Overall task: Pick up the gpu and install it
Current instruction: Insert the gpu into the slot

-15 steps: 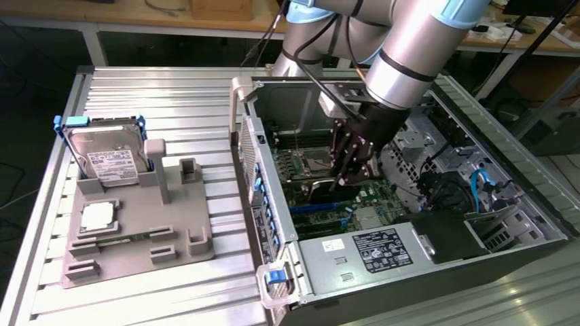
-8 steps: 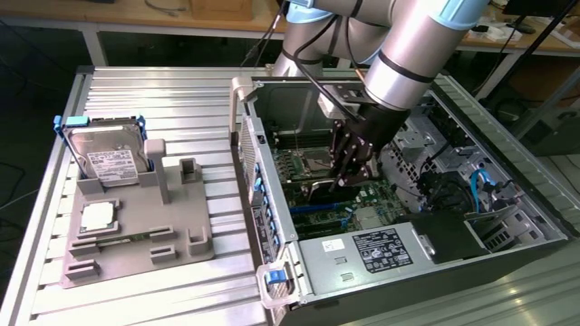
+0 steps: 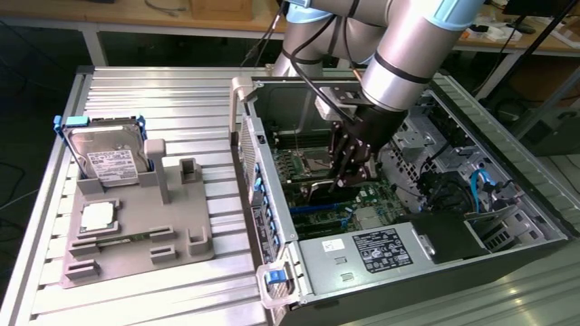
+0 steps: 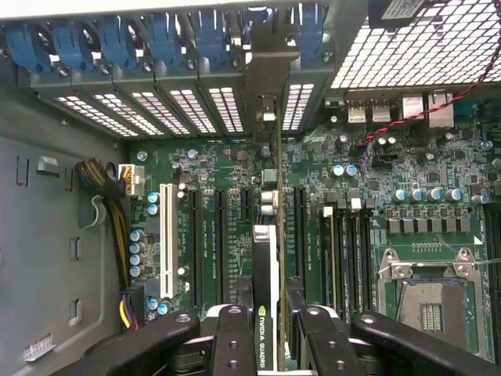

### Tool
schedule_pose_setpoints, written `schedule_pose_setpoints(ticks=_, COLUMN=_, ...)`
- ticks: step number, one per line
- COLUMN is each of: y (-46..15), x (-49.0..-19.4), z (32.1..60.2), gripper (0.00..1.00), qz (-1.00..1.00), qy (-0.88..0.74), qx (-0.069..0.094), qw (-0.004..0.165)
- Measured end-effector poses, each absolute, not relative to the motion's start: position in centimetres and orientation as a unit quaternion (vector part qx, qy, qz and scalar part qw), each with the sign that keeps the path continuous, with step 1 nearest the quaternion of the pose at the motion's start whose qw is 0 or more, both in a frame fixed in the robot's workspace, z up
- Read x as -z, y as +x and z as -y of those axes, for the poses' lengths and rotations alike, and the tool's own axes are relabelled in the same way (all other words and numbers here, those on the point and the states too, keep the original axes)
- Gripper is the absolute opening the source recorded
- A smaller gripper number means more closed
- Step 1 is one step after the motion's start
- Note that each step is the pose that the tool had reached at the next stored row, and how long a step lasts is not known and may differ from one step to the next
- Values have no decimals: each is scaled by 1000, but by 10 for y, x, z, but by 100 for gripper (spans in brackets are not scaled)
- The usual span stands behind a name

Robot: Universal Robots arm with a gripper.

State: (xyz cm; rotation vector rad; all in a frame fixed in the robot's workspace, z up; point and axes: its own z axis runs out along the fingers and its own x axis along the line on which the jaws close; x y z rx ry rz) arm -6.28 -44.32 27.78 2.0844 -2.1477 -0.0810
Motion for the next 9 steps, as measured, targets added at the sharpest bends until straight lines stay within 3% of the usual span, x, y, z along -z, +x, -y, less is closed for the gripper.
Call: schedule_pose_setpoints(ticks=9, y=-66, x=-271, z=443, gripper=27, qz=715, qy=694, qx=27, qw=74)
